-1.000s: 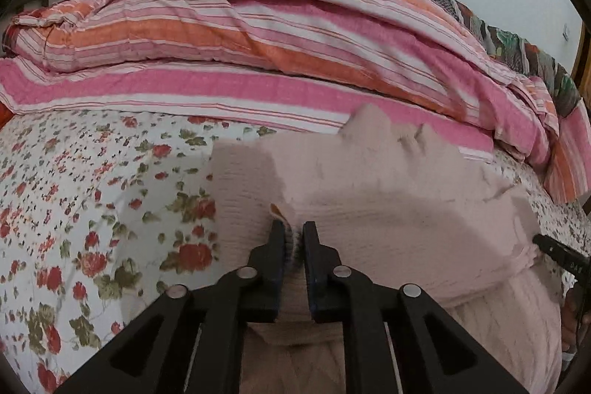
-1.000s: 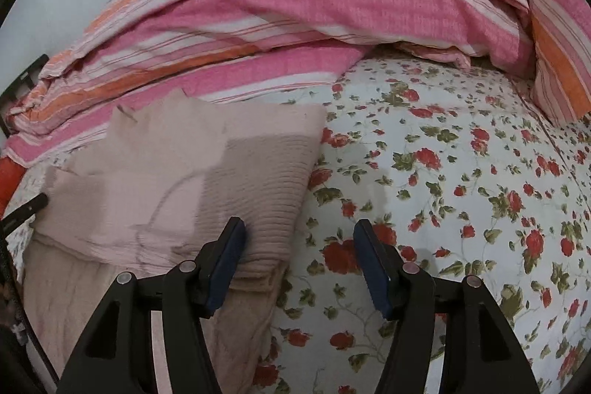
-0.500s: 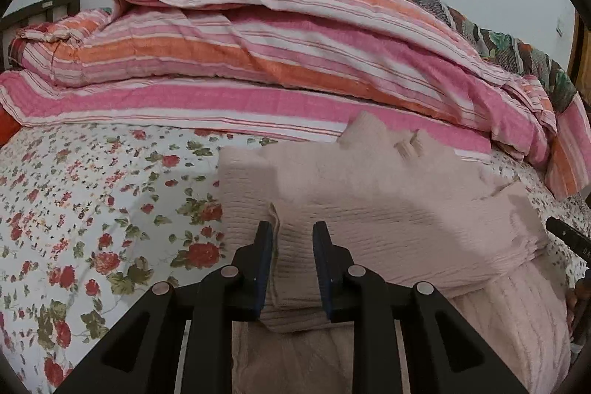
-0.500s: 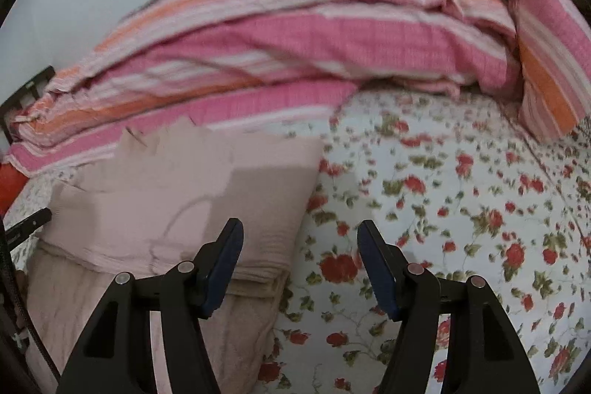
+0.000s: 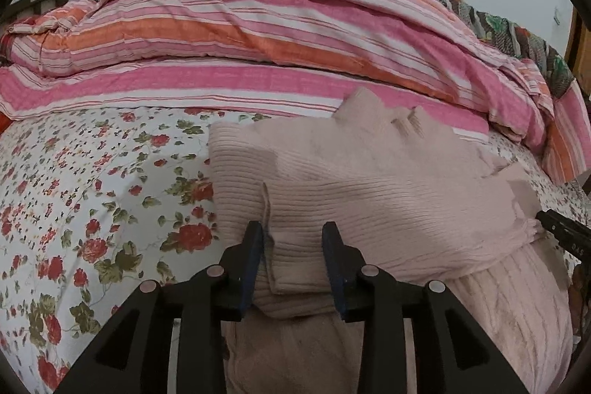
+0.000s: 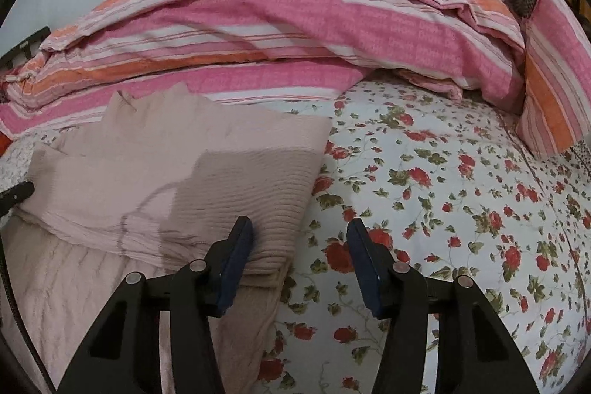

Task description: Fold small clothes

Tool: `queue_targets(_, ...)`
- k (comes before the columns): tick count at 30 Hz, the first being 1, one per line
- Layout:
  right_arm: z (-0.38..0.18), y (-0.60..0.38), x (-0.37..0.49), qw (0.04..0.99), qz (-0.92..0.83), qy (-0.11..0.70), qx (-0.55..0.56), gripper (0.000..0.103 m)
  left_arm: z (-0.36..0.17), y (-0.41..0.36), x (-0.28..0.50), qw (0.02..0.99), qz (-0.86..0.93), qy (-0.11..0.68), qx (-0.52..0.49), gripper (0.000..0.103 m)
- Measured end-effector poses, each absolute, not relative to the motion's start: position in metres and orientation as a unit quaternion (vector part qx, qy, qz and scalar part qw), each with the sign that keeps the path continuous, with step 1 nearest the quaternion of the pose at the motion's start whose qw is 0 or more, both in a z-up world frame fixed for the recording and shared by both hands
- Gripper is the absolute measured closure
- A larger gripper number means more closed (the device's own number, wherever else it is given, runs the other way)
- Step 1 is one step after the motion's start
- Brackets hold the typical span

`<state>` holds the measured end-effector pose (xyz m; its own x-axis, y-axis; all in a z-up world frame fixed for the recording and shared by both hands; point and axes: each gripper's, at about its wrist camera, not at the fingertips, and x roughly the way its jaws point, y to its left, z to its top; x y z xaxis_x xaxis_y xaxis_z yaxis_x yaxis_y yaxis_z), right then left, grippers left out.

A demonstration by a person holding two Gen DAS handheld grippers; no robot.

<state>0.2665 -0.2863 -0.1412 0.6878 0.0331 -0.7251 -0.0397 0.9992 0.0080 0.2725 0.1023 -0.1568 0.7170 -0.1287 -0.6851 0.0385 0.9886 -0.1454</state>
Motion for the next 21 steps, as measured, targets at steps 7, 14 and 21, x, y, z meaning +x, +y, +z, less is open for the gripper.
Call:
queue_targets(7, -0.118, -0.292, 0.248, 0.915, 0.029, 0.399, 0.045, 0.051, -0.154, 0.110, 0.263, 0.925, -0.057, 0.366, -0.085, 0.065)
queue_targets(14, -0.097, -0.296, 0.180, 0.918, 0.046, 0.393, 0.034, 0.051, -0.145, 0.102, 0.246, 0.924, -0.081, 0.365, -0.084, 0.054)
queue_targets(21, -0.114, -0.295, 0.100, 0.901, 0.092, 0.421, 0.046, 0.055, -0.127, 0.084, 0.200, 0.917, -0.116, 0.372, -0.085, 0.044)
